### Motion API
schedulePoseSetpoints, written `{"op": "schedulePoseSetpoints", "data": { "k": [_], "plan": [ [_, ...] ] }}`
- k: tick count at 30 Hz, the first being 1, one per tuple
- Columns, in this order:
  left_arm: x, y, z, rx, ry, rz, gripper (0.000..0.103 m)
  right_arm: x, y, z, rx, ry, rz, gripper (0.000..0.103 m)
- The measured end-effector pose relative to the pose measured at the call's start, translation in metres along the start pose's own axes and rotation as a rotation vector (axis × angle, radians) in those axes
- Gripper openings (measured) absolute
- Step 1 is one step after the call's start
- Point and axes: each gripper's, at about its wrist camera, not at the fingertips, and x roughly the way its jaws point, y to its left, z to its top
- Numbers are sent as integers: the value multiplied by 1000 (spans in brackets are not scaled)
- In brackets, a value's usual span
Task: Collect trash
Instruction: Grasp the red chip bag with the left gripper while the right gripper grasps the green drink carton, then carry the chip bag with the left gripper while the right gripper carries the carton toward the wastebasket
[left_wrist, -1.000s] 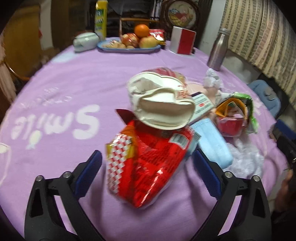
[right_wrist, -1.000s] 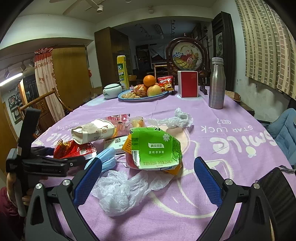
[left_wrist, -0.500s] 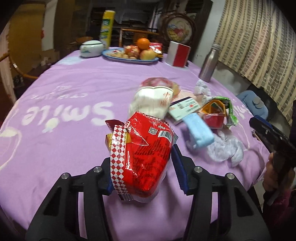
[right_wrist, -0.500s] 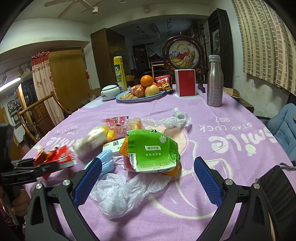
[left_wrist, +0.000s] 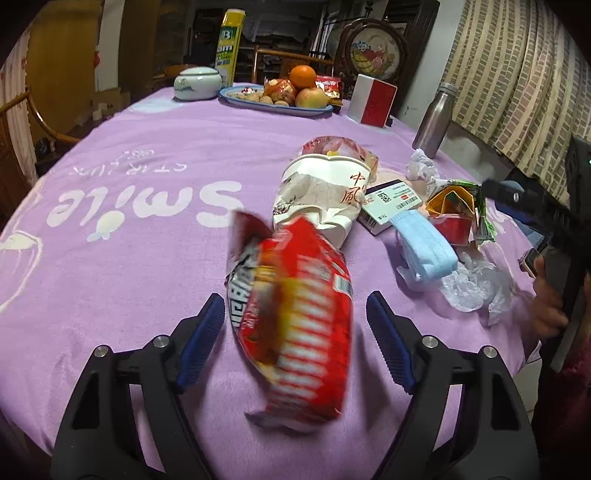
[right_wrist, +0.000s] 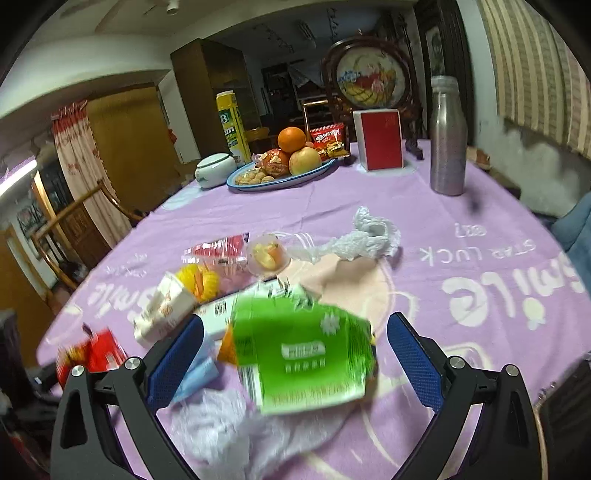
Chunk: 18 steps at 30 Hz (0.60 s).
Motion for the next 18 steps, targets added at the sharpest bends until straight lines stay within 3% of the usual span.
{"op": "schedulePoseSetpoints", "data": {
  "k": [8,9,12,18],
  "plan": [
    [13,5,0,-14,24,-18,76,36,-21,3,131,119,98,97],
    [13,6,0,-17,24,-20,73,37,-22,1,143,114,111,91],
    [9,6,2,-17,9,-34,59,31,-27,2,175,73,144,90],
    [-17,2,12,-3,-66,-50,56,-9,-17,14,121,-65,119,90]
  ]
}}
